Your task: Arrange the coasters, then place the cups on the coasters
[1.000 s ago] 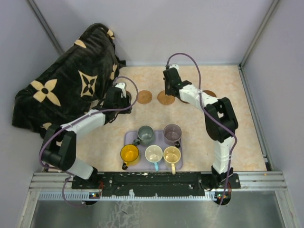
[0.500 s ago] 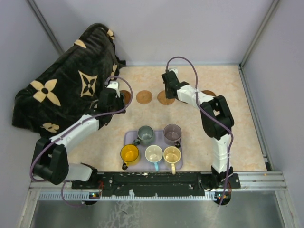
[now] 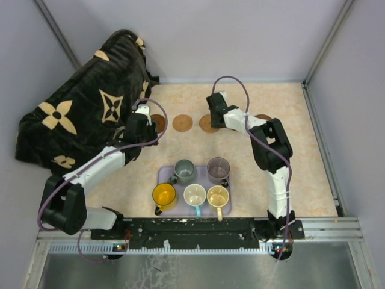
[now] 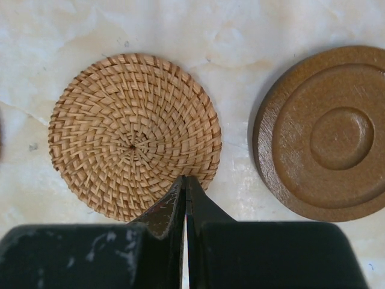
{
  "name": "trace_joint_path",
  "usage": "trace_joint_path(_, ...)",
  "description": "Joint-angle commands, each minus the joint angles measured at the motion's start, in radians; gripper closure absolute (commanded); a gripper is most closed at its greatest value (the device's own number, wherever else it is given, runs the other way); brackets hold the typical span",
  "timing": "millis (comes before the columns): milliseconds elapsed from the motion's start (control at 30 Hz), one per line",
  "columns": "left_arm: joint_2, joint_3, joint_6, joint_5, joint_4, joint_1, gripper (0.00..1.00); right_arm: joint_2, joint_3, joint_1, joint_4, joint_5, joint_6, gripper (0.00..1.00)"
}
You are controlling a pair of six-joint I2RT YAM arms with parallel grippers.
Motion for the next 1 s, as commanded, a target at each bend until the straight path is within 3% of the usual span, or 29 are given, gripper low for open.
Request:
trace_joint_path(0,-0.018,-0.025,-0.003,-0.014,-0.002,0.006,0.44,0.02,0.039,-0.003,0.007,-0.035,0.017,1.0)
trace_joint_path(533,-0.041,-0.03,0.0,-0.032,-0.018,0.005,0.43,0.033,0.079,-0.002,-0.018,-0.033,0.012,1.0)
trace_joint_path(967,-0.129,-0.048,-0.014,0.009,-0.011,0.005,0.43,-0.105,0.175,-0.02,-0.087,0.08,-0.026,1.0)
